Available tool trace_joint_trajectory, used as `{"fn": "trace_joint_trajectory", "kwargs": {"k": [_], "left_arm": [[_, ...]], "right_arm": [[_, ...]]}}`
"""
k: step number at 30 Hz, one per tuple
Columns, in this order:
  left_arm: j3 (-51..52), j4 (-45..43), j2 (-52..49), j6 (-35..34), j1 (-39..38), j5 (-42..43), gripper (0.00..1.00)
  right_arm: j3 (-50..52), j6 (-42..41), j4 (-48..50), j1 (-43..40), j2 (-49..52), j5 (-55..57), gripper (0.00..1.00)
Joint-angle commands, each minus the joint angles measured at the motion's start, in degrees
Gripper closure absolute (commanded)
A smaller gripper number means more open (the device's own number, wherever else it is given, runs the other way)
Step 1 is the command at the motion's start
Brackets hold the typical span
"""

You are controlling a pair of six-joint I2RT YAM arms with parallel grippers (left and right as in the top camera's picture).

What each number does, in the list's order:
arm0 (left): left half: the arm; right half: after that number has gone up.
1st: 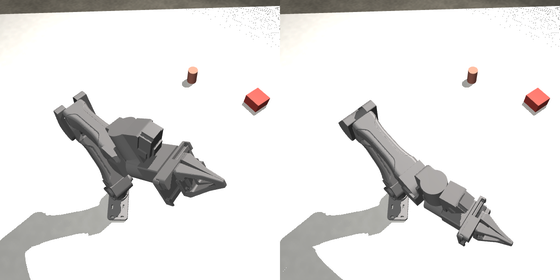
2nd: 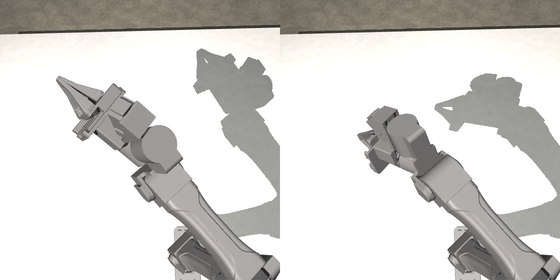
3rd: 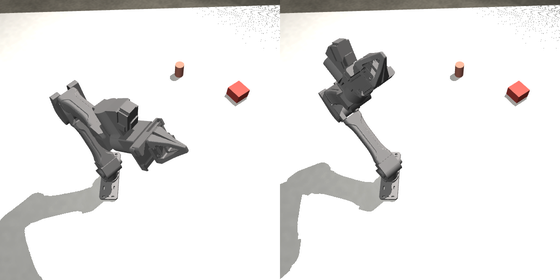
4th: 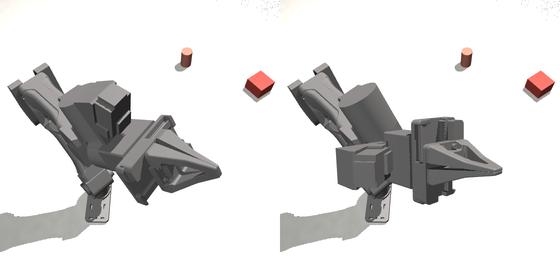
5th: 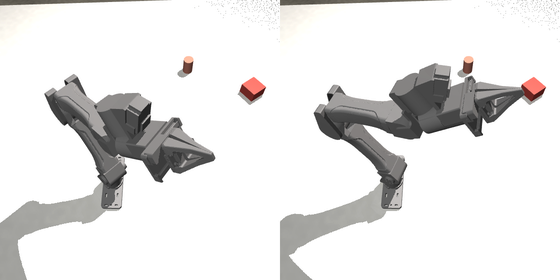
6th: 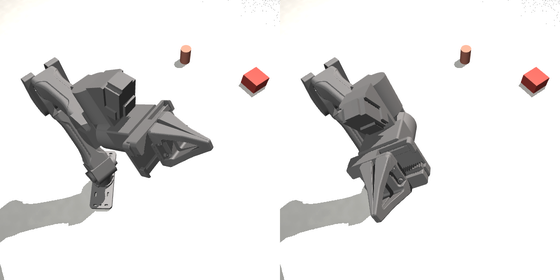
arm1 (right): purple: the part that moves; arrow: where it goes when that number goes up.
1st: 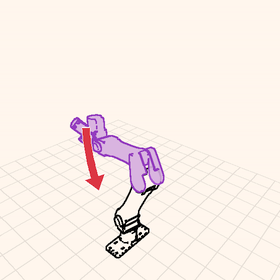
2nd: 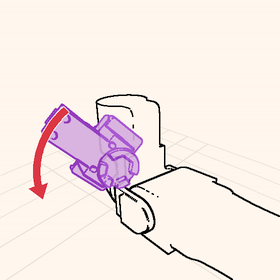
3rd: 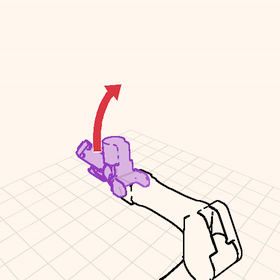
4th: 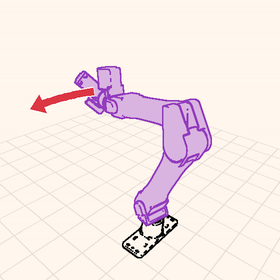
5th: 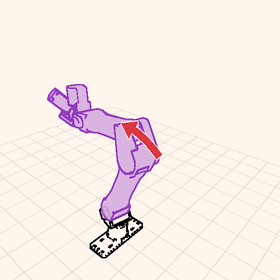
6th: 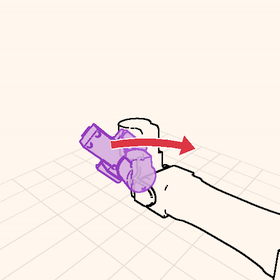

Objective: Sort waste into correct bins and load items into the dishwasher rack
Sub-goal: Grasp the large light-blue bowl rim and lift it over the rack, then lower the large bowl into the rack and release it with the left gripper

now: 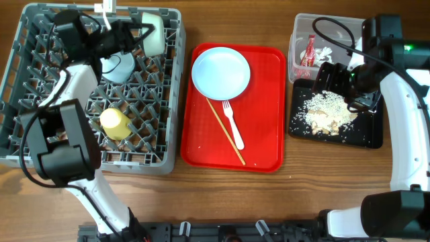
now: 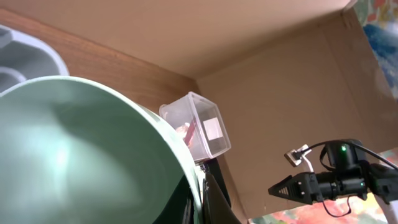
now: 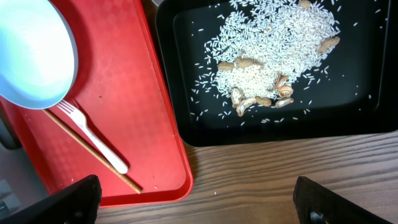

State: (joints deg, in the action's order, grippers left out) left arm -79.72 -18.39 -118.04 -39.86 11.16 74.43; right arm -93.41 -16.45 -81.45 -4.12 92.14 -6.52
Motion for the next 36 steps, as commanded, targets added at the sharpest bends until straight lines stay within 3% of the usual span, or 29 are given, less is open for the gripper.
{"fn": "trace_joint_trajectory", "kwargs": {"k": [1, 12, 26, 29, 36], "left_arm": [[-0.22, -0.22, -0.94, -1.14, 0.26, -0.66, 0.96], [-0.22, 0.2, -0.96, -1.57, 0.63, -1.79, 0.96], [-0.22, 10.1, 4.66, -2.12, 0.85, -4.46, 0.96], [-0.22, 15.89, 7.98, 1.2, 0.85, -7.69, 0.96], [-0.22, 42.82, 17.22, 19.98, 0.17, -22.45, 0.96]], "right_arm": [[-0.96, -0.09, -0.09, -0.04, -0.61, 0.61, 0.0], [-0.96, -0.07, -0.07, -0.02, -0.61, 0.61, 0.0], [-0.96, -0.07, -0.24, -0.02, -0.61, 0.61, 0.01], [-0.96, -0.09, -0.22, -0.02, -0.61, 0.61, 0.0], [-0.96, -0.09, -0.24, -0.02, -0.61, 0.61, 0.0]]}}
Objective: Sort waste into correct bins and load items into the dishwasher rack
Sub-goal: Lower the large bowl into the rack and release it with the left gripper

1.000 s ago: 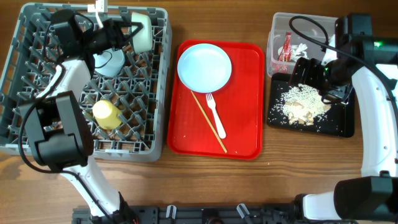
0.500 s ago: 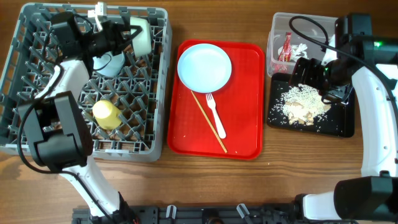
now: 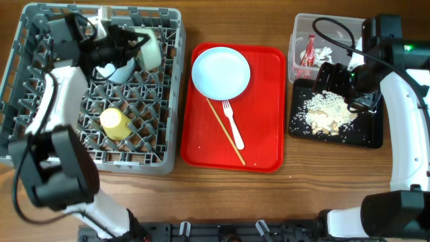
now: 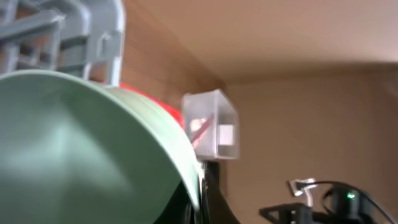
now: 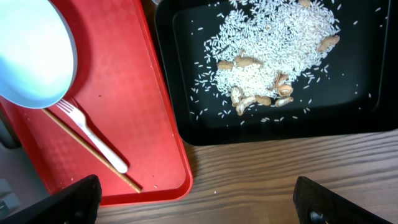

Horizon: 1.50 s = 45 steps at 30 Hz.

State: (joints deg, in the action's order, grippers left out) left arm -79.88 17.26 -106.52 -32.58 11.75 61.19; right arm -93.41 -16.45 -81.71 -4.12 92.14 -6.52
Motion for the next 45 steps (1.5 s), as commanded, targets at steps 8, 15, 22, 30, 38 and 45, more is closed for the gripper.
{"fn": "trace_joint_trajectory", "kwargs": {"k": [8, 15, 22, 30, 38, 45], "left_arm": [[-0.04, 19.98, 8.04, 27.87, -1.05, 1.97, 0.96], [0.09, 24.02, 4.52, 33.09, -0.96, 10.6, 0.96], [0.15, 24.92, 0.68, 33.05, 2.29, 10.58, 0.96], [0.15, 26.23, -2.8, 33.9, 6.56, 11.34, 0.96], [0.15, 26.75, -5.81, 35.39, 8.02, 23.96, 0.96], [0.15, 26.49, -5.81, 35.39, 9.4, 29.03, 0.96]], "right_arm": [[-0.96, -0.09, 0.02, -0.02, -0.61, 0.59, 0.0], [-0.96, -0.09, -0.04, -0.02, -0.61, 0.59, 0.0], [-0.96, -0.09, -0.09, -0.02, -0.61, 0.59, 0.0], [-0.96, -0.13, -0.02, -0.02, -0.61, 0.59, 0.0], [-0.96, -0.15, -0.02, -0.02, -0.61, 0.59, 0.0], [-0.96, -0.15, -0.07, -0.02, -0.61, 0.59, 0.0]]}}
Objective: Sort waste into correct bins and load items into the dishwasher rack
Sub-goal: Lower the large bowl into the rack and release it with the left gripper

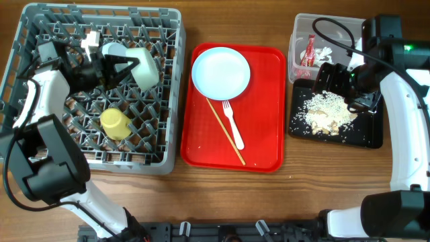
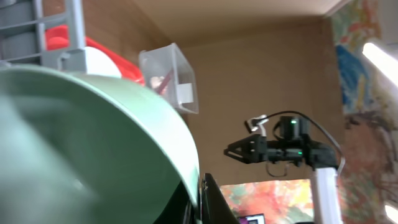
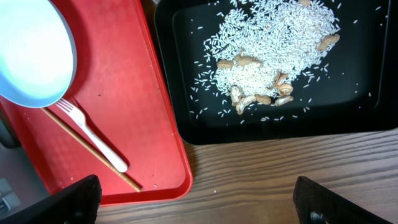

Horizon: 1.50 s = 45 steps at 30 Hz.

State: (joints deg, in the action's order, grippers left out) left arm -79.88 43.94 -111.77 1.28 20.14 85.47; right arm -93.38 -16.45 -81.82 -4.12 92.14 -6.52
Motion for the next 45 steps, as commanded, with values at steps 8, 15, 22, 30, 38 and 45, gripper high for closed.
{"fn": "trace_joint_trajectory", "kwargs": {"k": [8, 15, 22, 30, 38, 45], "left_arm": [[0.15, -0.57, -0.74, 1.51, 1.03, -2.34, 0.96], [0.17, -0.61, -1.57, 1.55, 1.03, -3.13, 0.96], [0.48, -0.15, -1.73, 1.7, 1.03, -8.26, 0.96], [0.48, 3.61, -1.73, 1.73, 2.29, -25.22, 0.96], [0.48, 3.91, -1.73, 1.73, 6.8, -26.99, 0.33], [0.46, 4.13, -1.55, 1.66, 10.05, -31.74, 0.0]], "right_arm": [[-0.98, -0.22, -0.2, -0.02, -0.61, 0.59, 0.0], [-0.98, -0.24, -0.17, -0.02, -0.61, 0.57, 0.0], [-0.98, -0.22, -0.17, -0.02, -0.61, 0.59, 0.0], [-0.98, -0.17, -0.42, -0.02, -0.61, 0.59, 0.01], [-0.98, -0.2, -0.37, -0.02, -0.61, 0.59, 0.0], [-0.98, -0.2, -0.39, -0.02, -0.61, 0.59, 0.0]]}}
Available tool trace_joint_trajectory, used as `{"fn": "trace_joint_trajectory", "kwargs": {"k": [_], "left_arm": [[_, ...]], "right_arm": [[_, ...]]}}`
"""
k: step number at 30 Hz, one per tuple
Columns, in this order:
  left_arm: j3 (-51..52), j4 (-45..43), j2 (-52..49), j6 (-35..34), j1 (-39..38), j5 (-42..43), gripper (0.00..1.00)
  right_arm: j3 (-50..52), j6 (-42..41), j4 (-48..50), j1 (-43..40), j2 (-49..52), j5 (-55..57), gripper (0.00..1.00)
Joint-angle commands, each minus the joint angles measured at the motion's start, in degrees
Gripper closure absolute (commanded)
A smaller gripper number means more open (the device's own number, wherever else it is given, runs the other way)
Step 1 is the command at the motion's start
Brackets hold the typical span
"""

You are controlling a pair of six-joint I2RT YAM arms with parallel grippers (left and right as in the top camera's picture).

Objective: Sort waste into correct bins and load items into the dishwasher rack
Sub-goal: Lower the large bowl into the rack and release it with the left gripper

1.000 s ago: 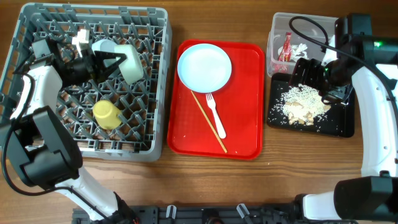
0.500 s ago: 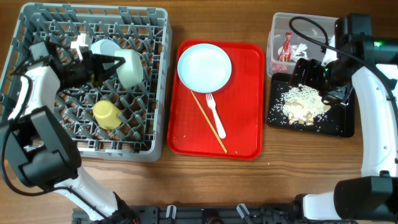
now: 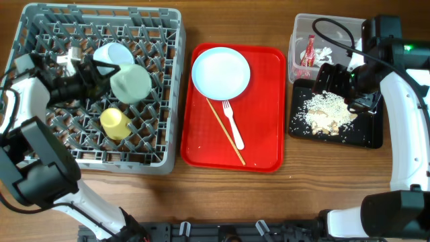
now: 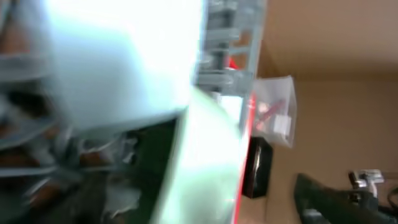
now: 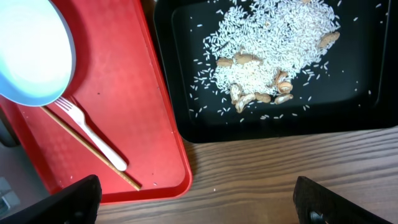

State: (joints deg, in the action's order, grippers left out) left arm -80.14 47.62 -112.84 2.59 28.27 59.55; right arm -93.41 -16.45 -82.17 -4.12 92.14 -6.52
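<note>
A pale green bowl (image 3: pixel 132 82) lies in the grey dishwasher rack (image 3: pixel 168 40), mouth toward my left gripper (image 3: pixel 101 76). In the blurred left wrist view the bowl (image 4: pixel 205 155) fills the middle, and one of the gripper's fingers (image 4: pixel 323 199) stands apart from its rim, so the gripper is open. My right gripper (image 5: pixel 199 202) hangs wide open and empty, high over the black tray (image 3: pixel 368 134) of rice and peanut shells. On the red tray (image 3: pixel 269 148) lie a light blue plate (image 3: pixel 220 72), a white fork (image 3: pixel 232 125) and a wooden chopstick (image 3: pixel 226 133).
A white cup (image 3: pixel 111 54) and a yellow cup (image 3: pixel 115 121) stand in the rack beside the bowl. A clear bin (image 3: pixel 299 33) holding wrappers sits behind the black tray. Bare wooden table runs along the front edge.
The left gripper and the green bowl have moved further down and left in the rack. The finger that pressed the bowl's rim now stands apart from it. The right arm has not moved.
The left gripper first held the green bowl by its rim at the rack's back right corner, then a little lower, then near the rack's middle beside the white cup. Now the bowl lies there and the gripper is open. The right gripper stayed open over the black tray.
</note>
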Motion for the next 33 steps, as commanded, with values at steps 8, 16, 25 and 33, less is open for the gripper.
{"fn": "trace_joint_trajectory", "kwargs": {"k": [8, 16, 25, 33], "left_arm": [[0.72, -0.09, 4.83, 0.15, 3.23, -5.84, 0.0], [0.72, 0.76, 16.74, -4.63, -0.07, -19.04, 0.0], [0.72, 6.05, 27.21, -19.06, -18.12, -41.09, 0.0], [0.74, 5.53, 27.65, -21.59, -32.72, -41.13, 0.01]], "right_arm": [[-0.96, -0.17, 0.02, -0.02, -0.61, 0.59, 0.0], [-0.96, -0.11, 0.0, -0.02, -0.61, 0.59, 0.0], [-0.96, -0.07, 0.0, -0.02, -0.61, 0.59, 0.0], [-0.96, -0.07, -0.15, -0.02, -0.61, 0.61, 0.0]]}}
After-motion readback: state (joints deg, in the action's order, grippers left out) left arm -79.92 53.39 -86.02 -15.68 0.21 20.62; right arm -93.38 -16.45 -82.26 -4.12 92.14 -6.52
